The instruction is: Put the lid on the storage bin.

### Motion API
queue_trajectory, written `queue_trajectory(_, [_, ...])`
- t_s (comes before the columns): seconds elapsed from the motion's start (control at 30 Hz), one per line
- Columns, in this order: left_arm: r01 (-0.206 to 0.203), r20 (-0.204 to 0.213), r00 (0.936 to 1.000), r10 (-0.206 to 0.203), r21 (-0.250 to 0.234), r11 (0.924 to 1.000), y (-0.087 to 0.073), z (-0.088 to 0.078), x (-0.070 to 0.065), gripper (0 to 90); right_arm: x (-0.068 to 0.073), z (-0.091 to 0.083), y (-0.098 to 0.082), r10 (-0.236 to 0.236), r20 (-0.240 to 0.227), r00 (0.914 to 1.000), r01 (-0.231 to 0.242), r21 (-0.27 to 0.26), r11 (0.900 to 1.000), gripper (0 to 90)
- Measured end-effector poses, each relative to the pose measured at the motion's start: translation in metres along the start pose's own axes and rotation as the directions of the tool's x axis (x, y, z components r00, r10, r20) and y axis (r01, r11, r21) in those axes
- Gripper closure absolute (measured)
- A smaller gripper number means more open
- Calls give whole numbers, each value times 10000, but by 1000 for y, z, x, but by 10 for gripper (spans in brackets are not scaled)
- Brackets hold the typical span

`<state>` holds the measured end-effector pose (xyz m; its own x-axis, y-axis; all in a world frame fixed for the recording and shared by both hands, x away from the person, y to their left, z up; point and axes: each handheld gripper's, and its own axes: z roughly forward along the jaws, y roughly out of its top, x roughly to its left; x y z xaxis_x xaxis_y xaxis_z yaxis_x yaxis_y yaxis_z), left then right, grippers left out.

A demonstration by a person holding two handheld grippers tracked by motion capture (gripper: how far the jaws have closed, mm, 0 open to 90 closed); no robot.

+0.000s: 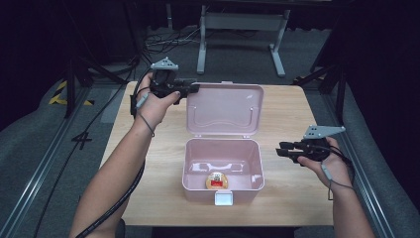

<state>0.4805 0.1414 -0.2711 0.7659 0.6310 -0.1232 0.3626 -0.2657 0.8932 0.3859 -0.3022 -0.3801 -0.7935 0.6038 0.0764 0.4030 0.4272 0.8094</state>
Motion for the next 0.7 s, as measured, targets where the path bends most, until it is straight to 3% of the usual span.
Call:
queue_trajectory(0.43, [-456, 332, 9984, 459, -96, 9989, -2, -21, -22, 654, 7, -1, 4, -149, -150, 9998, 149, -42, 9999, 665])
queue_trajectory(0.7, [-271, 664, 9974, 297, -395, 9989, -10, -29, -27, 631, 16, -2, 9, -418, -370, 9984, 400, -479, 9981, 658])
